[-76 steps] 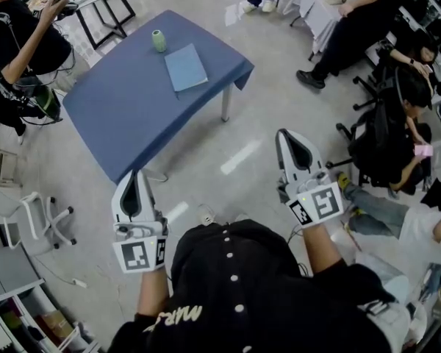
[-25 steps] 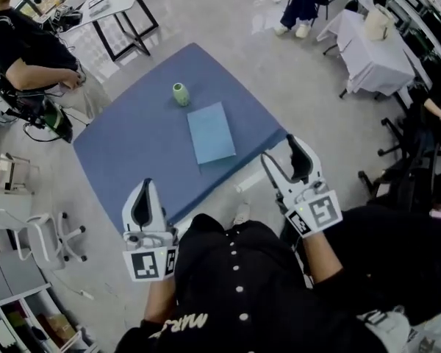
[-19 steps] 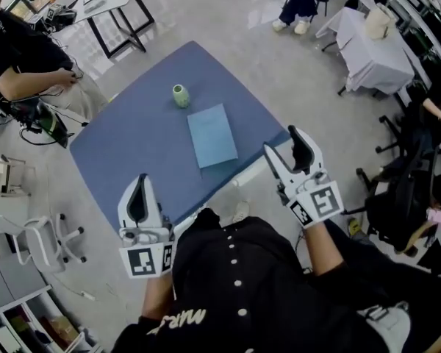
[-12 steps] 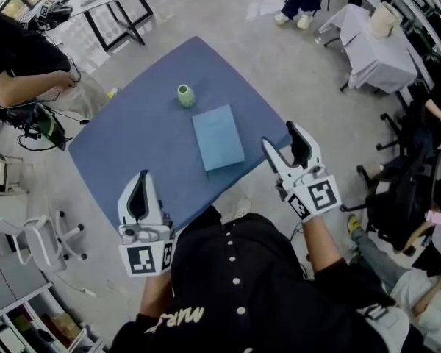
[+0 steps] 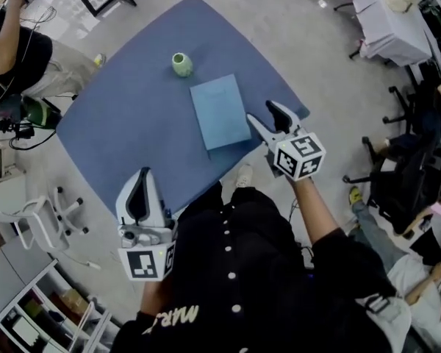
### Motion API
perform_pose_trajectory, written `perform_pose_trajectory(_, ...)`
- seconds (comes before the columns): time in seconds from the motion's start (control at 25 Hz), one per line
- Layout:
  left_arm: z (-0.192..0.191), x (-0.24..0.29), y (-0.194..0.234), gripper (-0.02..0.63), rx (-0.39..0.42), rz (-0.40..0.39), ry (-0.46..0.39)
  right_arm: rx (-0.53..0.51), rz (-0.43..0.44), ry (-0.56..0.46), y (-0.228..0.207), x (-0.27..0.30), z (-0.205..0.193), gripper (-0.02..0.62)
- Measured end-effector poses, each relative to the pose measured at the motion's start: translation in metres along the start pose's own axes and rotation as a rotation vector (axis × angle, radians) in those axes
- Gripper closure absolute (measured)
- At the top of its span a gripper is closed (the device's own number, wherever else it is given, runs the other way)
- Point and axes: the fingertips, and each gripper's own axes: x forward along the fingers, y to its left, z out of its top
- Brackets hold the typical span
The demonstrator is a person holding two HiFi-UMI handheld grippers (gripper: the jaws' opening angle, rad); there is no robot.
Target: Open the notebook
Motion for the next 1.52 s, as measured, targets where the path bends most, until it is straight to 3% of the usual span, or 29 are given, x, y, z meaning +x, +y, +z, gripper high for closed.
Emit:
perform_pose_trajectory(0.28, -0.040, 0.012, -0.004, 0.603, -0.018, -0.032, 0.066, 0.164, -0.007, 0.225, -0.025, 0.052, -0.096, 0.354)
perform_pose_trajectory(0.56, -0.073, 0.016, -0.005, 0.603, -0.043, -0.050, 0.106, 0.231, -0.011, 0.323, -0.027, 0.069, -0.141, 0.405)
perform_pose_trajectory(0.88, -0.084, 0.012, 0.005, 0.603, -0.055, -0.034, 0.141, 0.257, -0.088, 0.336, -0.041, 0.069, -0.149, 0.519)
perform_pose_trajectory(1.08, -0.082, 0.010, 0.008, 0.603, -0.054, -0.019, 0.146, 0.215, -0.106, 0.319, -0.040, 0.066, -0.142, 0.552)
perform_pose_trajectory(1.24, -0.079, 0.010, 0.010, 0.603, -0.041, -0.018, 0.137, 0.119, -0.132, 0.300, -0.035, 0.063, -0.131, 0.569)
perform_pose_trajectory(1.52, -0.070, 0.007, 0.005, 0.603, -0.052, -0.008, 0.124, 0.072, -0.139, 0.286, -0.024, 0.055, -0.116, 0.578)
